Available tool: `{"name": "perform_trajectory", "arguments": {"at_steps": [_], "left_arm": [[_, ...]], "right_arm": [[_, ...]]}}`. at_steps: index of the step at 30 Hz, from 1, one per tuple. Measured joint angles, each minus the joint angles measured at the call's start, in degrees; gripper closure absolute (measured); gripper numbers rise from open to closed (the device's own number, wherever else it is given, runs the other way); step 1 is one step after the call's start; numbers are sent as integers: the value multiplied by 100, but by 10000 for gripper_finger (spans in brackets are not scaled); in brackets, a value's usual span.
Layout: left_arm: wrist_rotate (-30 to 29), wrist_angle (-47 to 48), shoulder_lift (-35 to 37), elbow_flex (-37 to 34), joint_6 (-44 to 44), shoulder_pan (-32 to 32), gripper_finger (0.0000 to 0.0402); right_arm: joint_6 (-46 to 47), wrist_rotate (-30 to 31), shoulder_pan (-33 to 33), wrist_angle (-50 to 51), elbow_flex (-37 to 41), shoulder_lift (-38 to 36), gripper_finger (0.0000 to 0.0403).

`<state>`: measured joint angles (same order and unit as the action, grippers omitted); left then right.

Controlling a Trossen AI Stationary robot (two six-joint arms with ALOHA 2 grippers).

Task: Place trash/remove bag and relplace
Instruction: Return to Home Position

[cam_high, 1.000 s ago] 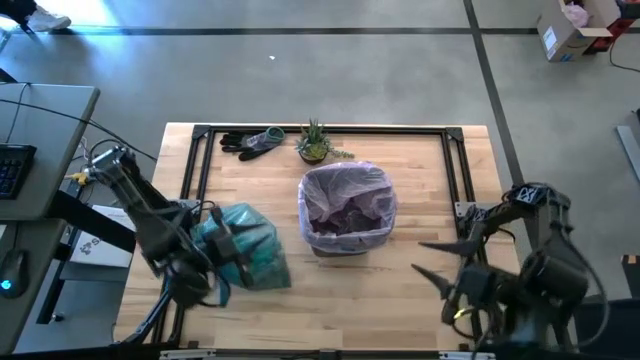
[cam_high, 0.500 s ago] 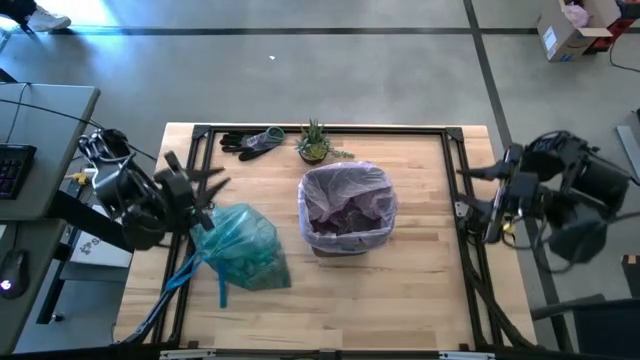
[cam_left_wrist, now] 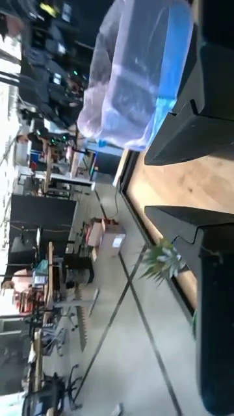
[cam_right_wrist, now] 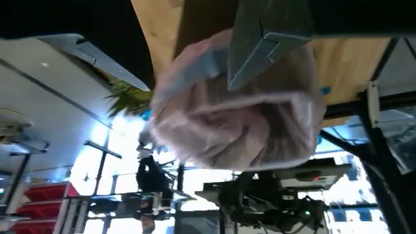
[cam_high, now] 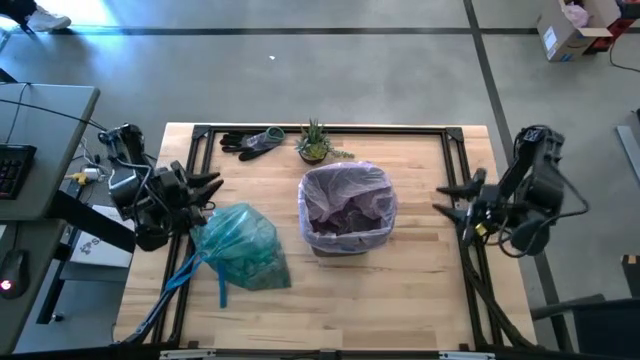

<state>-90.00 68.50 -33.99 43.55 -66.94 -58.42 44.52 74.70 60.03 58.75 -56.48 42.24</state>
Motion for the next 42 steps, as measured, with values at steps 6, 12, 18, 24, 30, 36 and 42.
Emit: {"name": "perform_trajectory", "arguments": {"at_steps": [6,12,18,24,30,36,42], "left_arm": [[4,-924,-110,-569,99,-65,305],[155,-1915,-315,-633,760,-87,305],[616,-3922,-852,-631,2738,-28,305],[1810,-5521,-1760,-633,3890,602,305],[2021,-6179,-2343,-632,4465,1244,305],[2127,-5975,-2135,-657,4323,1308,305],[1793,-6852,-1333,-1373,4811,1146,305]], "right_arm": [[-1288,-73,2,-2772,1845,-624,218],[-2259,-667,-8,-5659,3104,-720,218],[-2487,-920,-39,-6806,3408,-76,218],[-2398,-948,-159,-7040,3406,238,218],[-2343,-1037,-229,-7115,3406,275,218],[-2434,-1283,-225,-7035,3406,268,218],[-2385,-1187,-394,-6355,3443,-69,218]]}}
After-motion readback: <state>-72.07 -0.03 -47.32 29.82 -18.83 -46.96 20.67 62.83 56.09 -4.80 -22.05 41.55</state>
